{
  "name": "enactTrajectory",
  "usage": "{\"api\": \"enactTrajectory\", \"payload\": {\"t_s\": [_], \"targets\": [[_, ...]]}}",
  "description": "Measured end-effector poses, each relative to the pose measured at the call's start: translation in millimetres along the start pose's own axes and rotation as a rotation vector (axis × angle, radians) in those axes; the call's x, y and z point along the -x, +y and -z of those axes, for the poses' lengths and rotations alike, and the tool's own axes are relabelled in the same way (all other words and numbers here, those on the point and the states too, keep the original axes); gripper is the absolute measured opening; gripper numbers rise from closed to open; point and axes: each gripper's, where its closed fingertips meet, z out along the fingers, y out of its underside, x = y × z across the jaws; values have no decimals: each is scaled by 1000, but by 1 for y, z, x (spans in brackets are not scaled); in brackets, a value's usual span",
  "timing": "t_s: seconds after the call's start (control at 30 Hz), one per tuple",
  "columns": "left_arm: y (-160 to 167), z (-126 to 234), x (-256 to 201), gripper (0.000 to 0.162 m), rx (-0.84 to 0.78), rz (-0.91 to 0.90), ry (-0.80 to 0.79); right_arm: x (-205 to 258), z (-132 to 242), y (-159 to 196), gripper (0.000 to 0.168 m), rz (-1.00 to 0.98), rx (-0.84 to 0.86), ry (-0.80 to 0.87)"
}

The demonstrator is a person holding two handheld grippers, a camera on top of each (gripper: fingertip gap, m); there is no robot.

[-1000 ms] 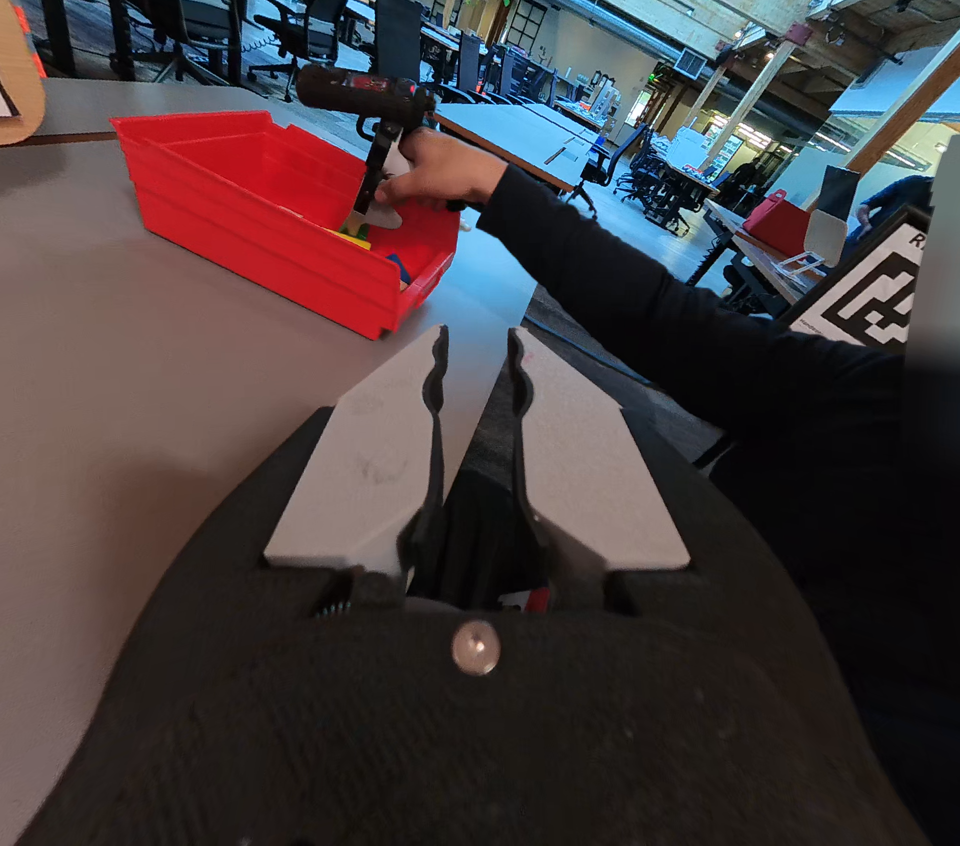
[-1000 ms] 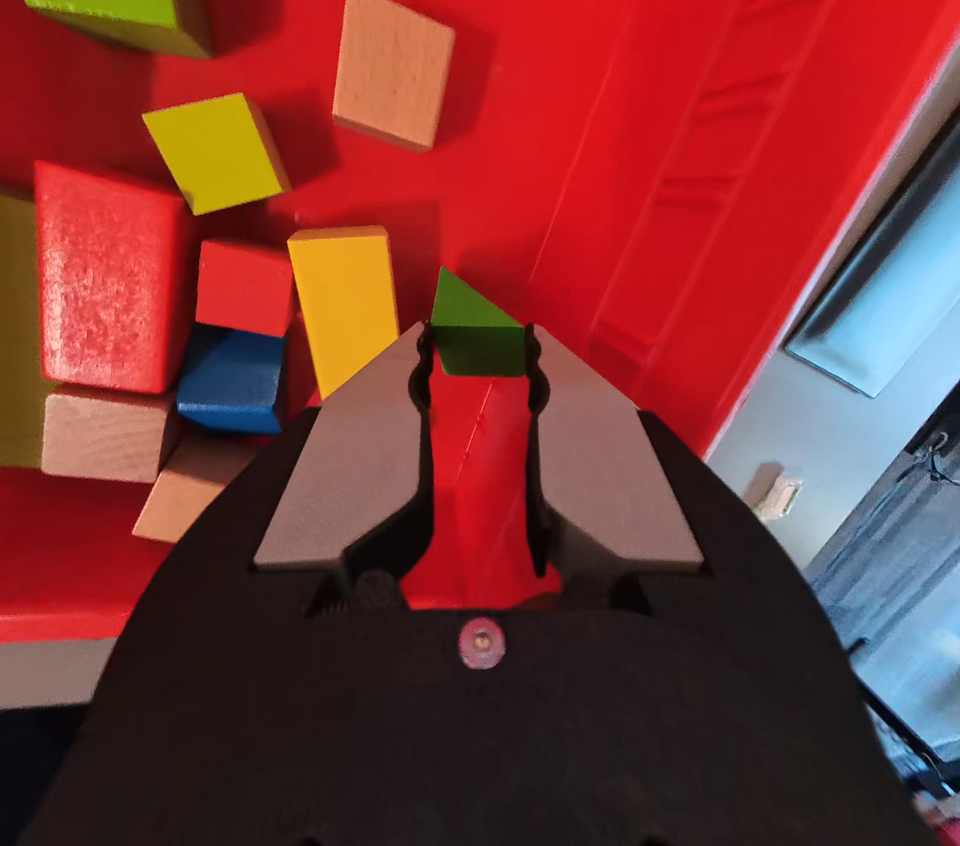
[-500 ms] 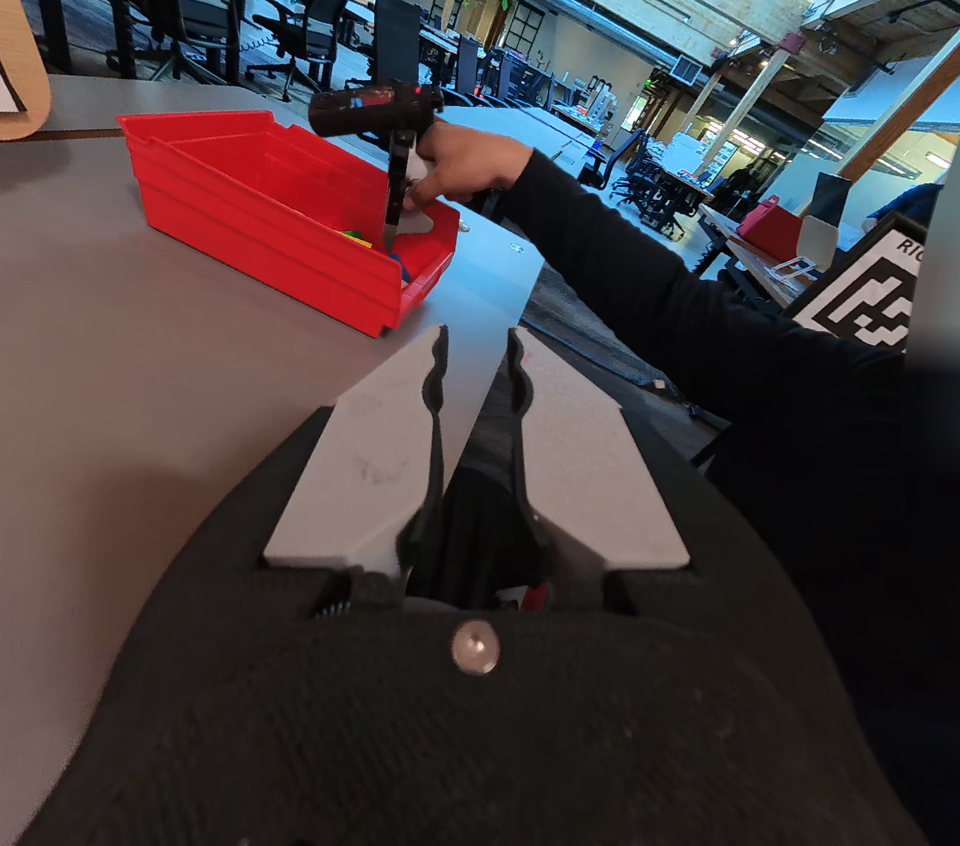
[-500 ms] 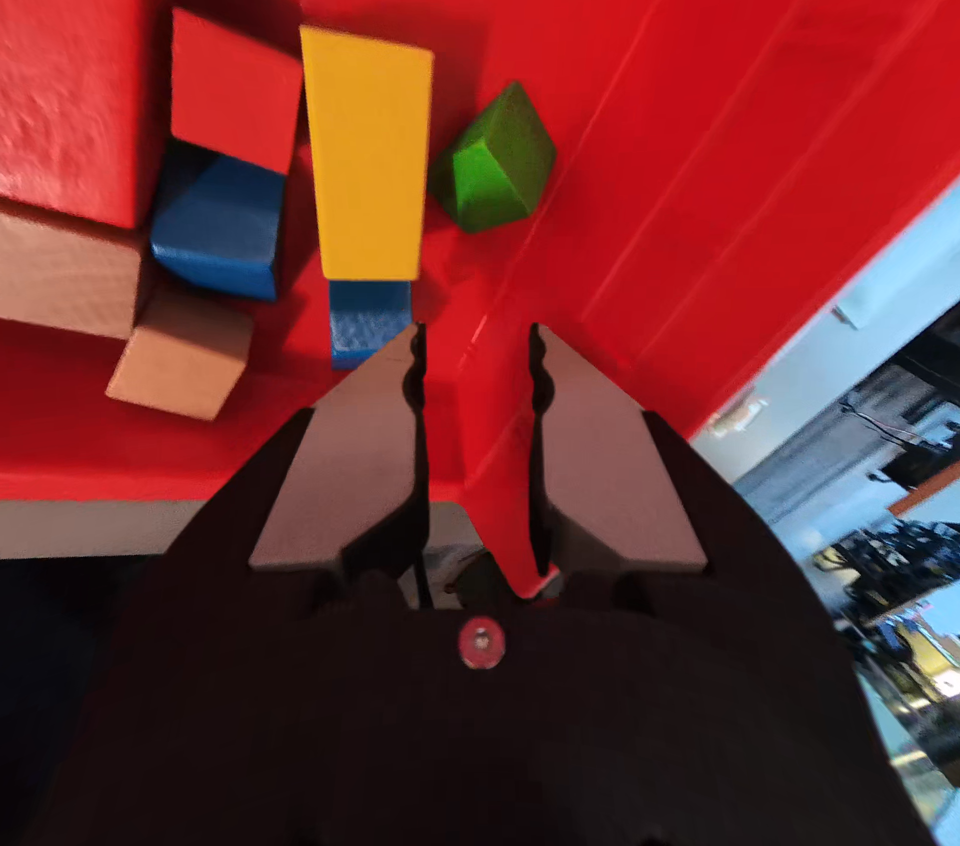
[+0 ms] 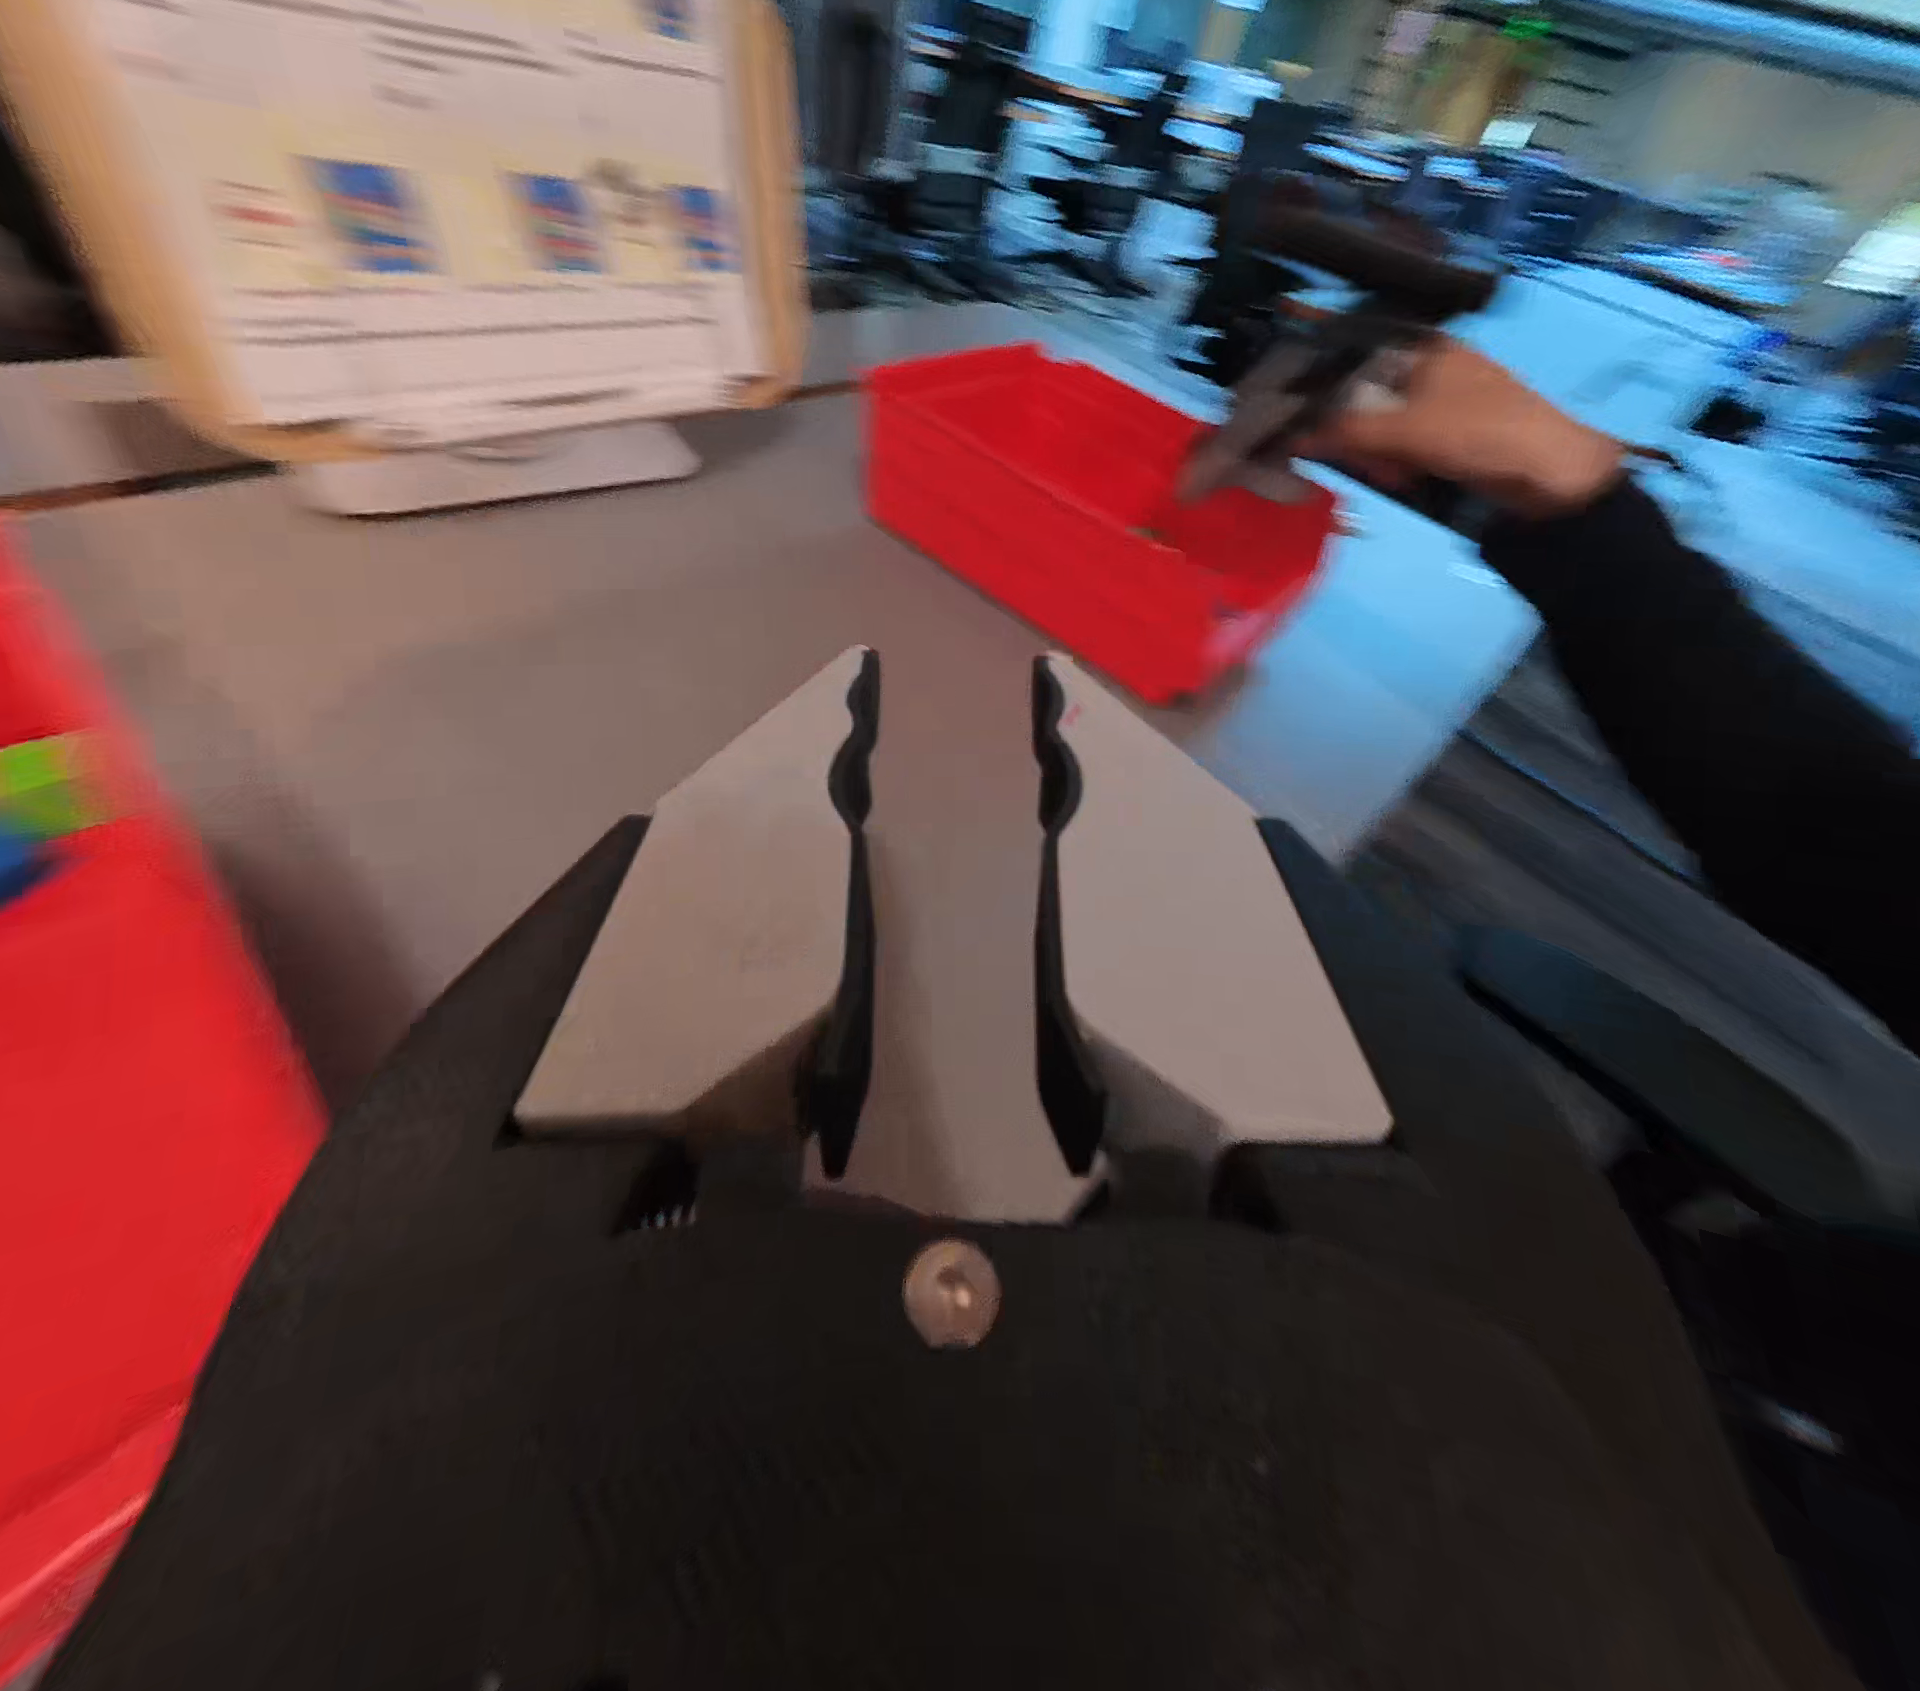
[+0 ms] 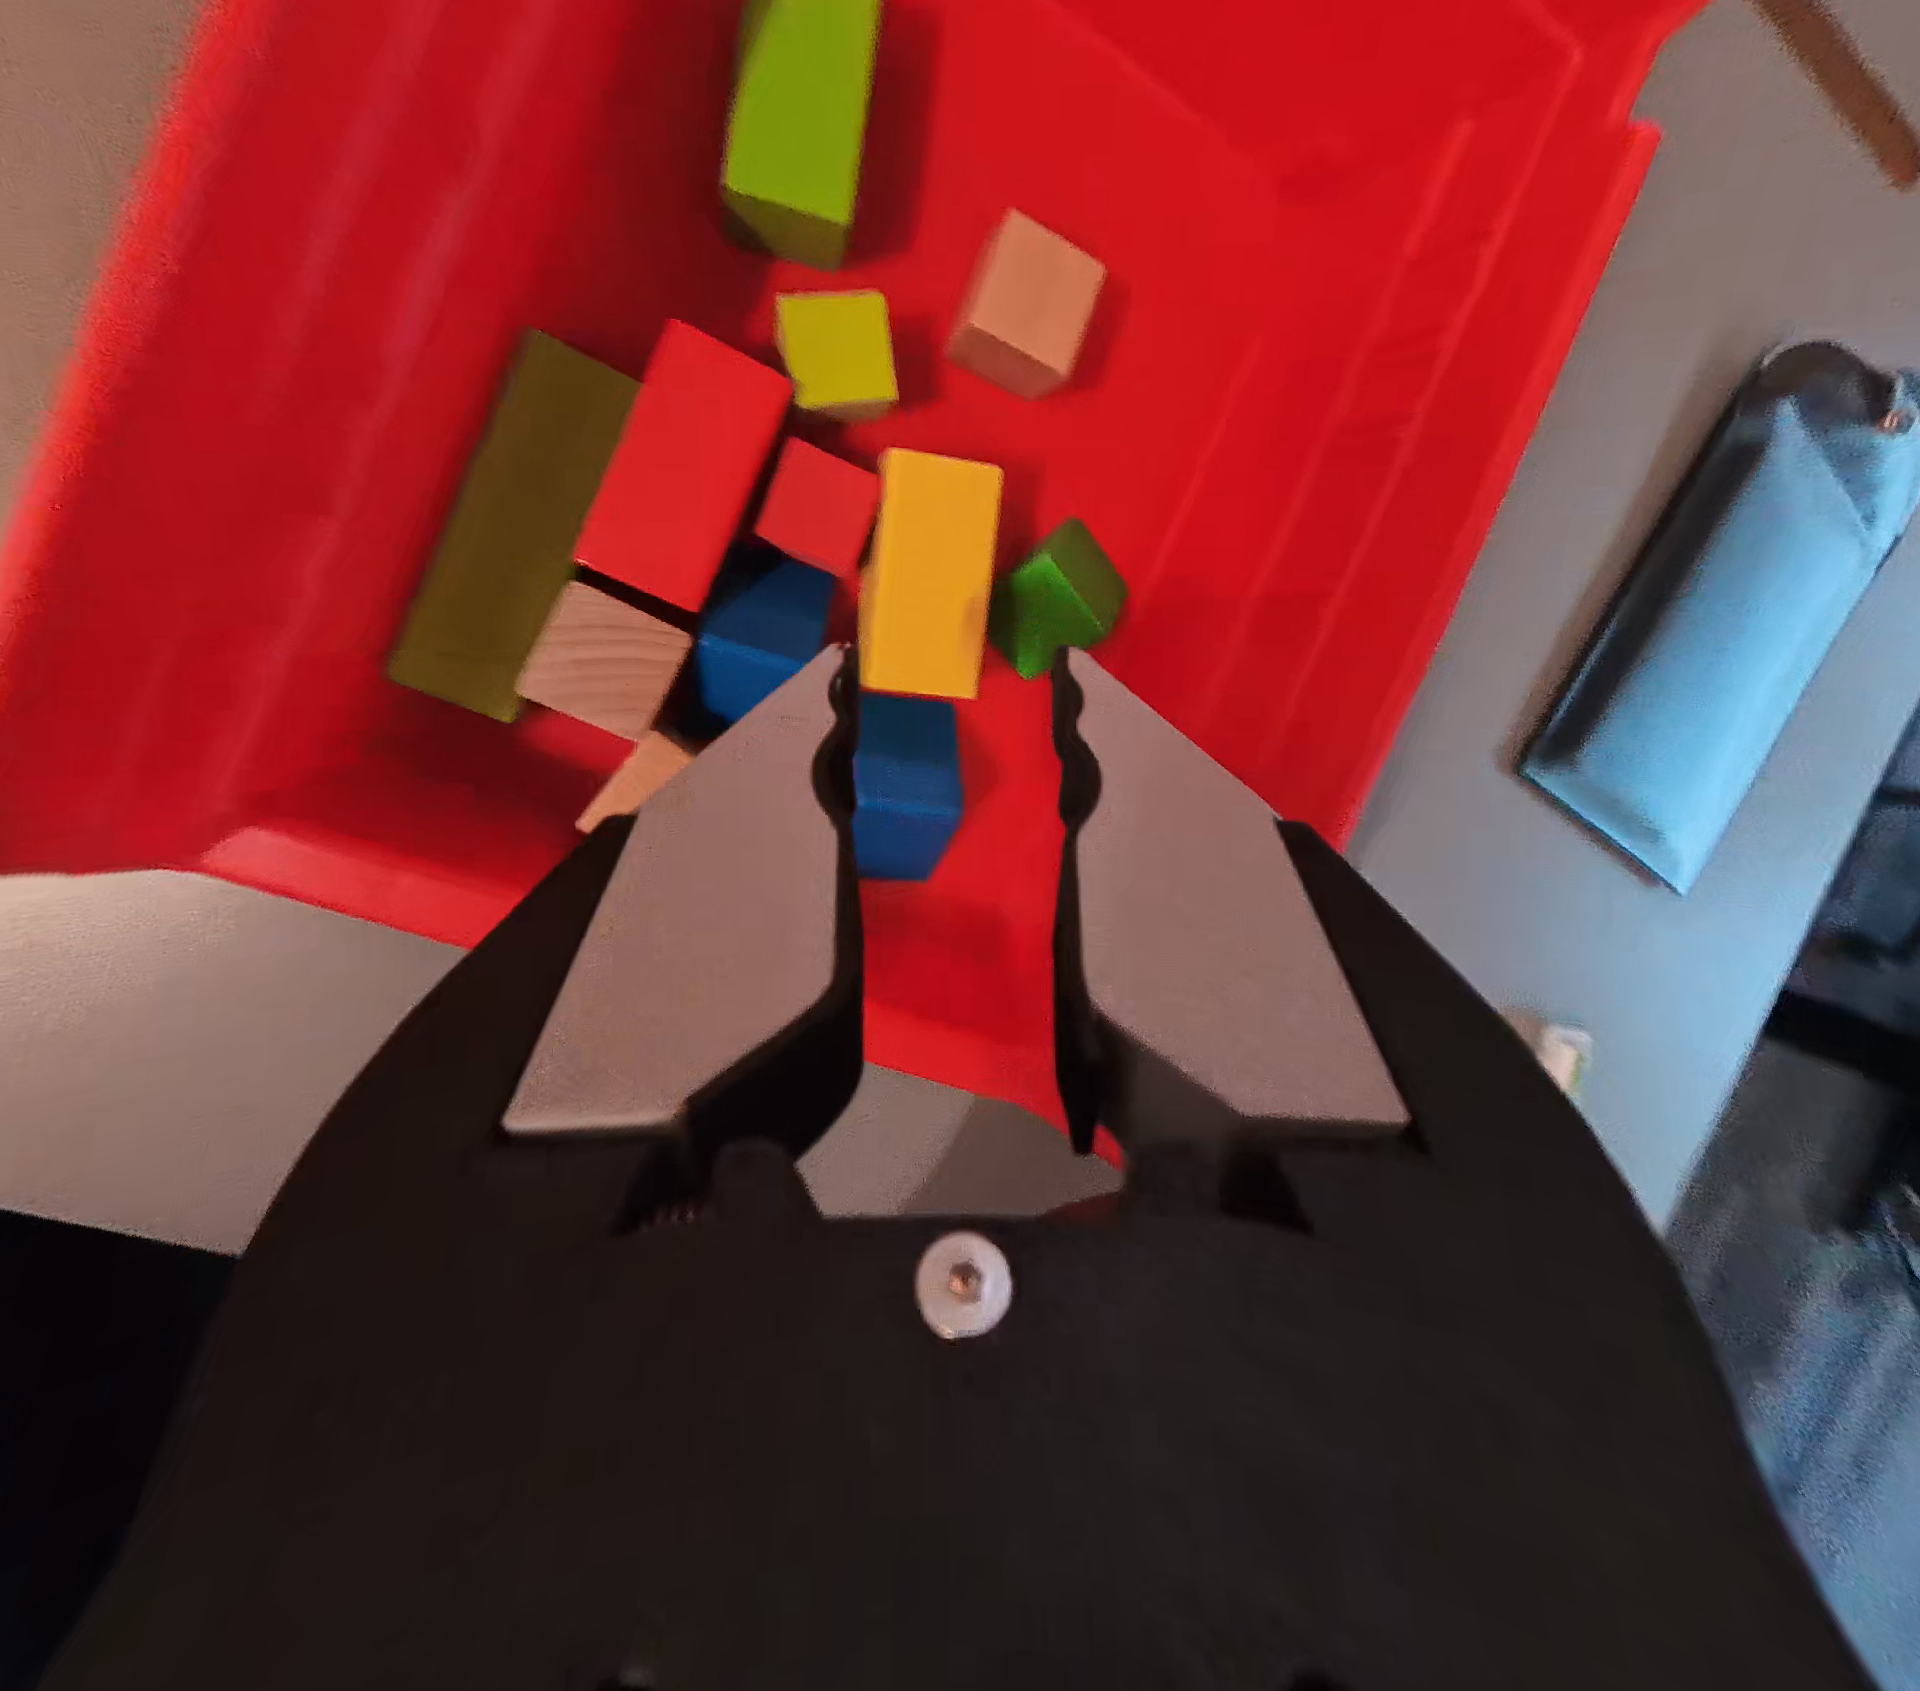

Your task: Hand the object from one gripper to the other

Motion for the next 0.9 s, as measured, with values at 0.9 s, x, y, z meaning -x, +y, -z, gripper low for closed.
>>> {"api": "enactTrajectory", "payload": {"t_s": [0.9], "targets": [[112,-50,365,51,594,332,-726,54,38,20,35,-71,-357,-71]]}}
